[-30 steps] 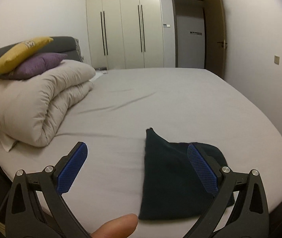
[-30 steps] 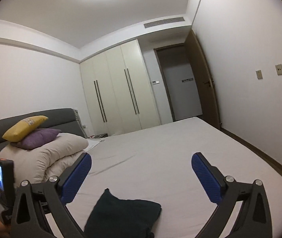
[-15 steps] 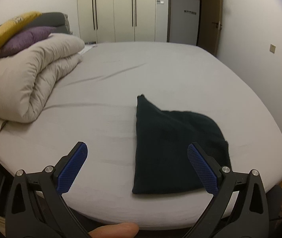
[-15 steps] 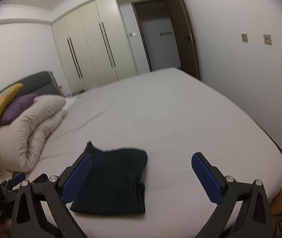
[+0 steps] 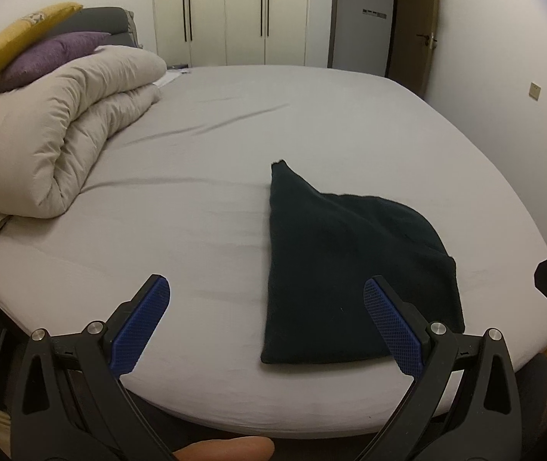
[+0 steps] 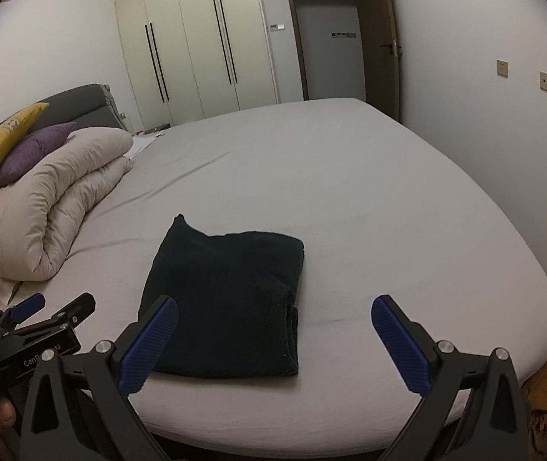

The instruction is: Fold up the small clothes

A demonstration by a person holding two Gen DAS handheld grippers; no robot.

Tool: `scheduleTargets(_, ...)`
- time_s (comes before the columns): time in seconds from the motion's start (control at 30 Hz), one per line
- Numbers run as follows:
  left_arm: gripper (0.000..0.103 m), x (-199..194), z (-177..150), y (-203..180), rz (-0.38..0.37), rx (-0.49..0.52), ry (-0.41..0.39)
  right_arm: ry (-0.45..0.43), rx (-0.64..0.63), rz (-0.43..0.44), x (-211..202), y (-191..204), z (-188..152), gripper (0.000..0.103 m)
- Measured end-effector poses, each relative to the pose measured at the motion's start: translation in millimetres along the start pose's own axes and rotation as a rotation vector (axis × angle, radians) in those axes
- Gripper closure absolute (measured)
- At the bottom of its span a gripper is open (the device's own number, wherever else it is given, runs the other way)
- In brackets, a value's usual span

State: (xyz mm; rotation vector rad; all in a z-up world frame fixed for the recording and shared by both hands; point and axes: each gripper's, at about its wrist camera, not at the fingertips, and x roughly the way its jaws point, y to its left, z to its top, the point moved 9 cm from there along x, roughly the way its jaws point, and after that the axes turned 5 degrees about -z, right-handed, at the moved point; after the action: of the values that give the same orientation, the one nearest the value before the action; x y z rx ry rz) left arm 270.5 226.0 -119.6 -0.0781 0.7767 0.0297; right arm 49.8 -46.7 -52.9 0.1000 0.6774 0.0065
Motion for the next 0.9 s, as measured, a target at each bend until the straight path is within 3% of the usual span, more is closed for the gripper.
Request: scheduleTargets(0.9, 0.000, 15, -9, 3, 0.002, -0.004, 0.020, 0.049, -0.014, 0.001, 12, 3, -15, 0.000)
